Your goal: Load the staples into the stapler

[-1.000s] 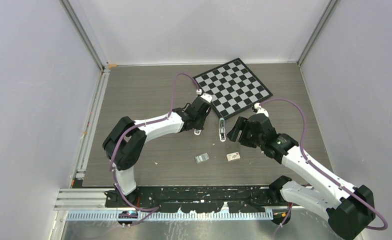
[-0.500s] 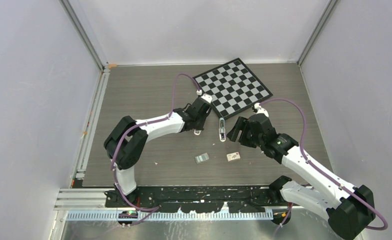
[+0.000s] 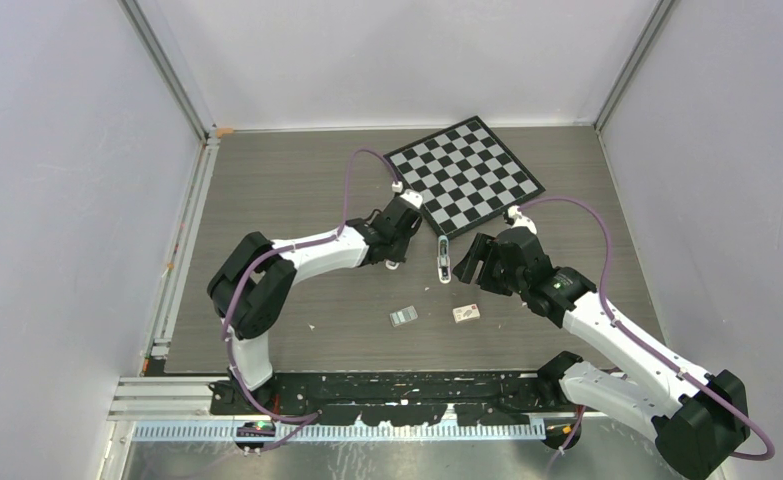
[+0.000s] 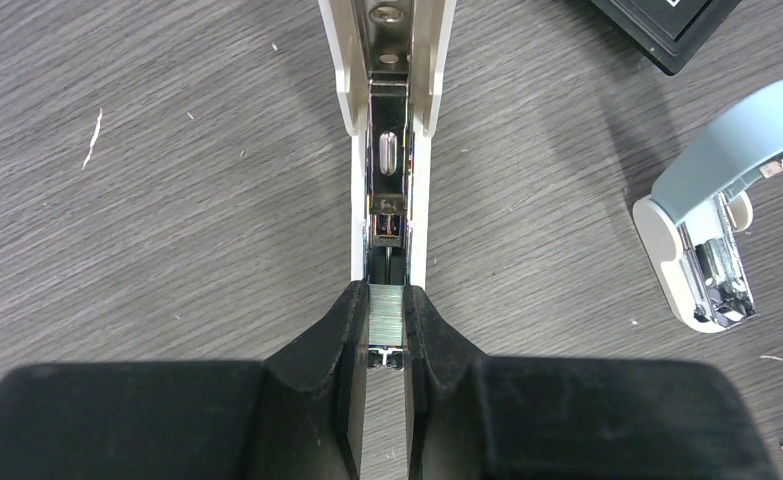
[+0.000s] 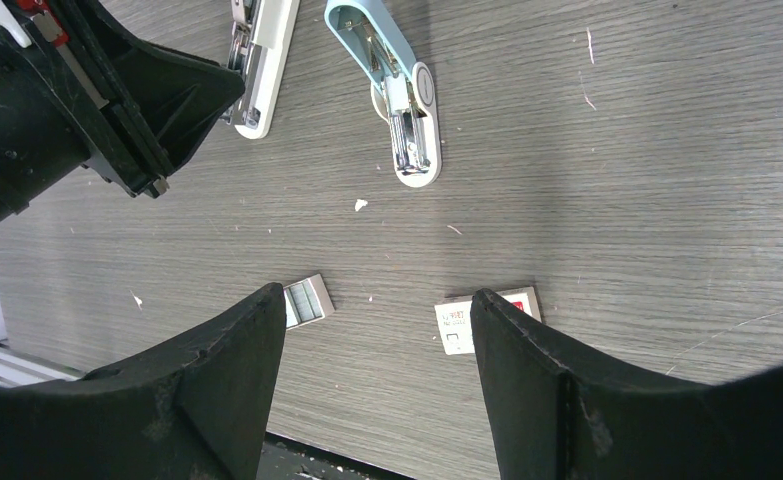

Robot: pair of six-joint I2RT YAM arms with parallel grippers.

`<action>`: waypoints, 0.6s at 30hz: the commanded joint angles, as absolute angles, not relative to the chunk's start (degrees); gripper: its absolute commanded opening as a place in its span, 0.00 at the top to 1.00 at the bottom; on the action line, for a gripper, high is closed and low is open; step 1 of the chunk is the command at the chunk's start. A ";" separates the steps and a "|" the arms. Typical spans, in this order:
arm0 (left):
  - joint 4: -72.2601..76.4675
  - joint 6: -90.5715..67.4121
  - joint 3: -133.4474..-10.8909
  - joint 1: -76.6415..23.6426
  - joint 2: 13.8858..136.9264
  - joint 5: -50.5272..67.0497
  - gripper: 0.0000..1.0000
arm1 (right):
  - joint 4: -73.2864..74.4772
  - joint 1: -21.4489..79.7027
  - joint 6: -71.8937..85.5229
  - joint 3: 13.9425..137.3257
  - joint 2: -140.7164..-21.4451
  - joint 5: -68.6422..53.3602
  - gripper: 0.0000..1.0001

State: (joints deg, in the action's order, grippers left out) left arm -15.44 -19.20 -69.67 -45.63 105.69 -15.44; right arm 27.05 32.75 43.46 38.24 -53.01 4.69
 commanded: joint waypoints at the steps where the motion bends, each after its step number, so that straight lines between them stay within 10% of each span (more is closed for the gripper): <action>1: -13.27 -19.42 -68.56 -45.26 105.47 -16.70 0.89 | 25.07 32.45 43.46 39.20 -52.72 5.87 0.28; 18: -13.50 -21.17 -68.12 -45.28 101.14 -15.04 0.67 | 24.96 32.46 43.77 39.40 -52.71 5.54 0.28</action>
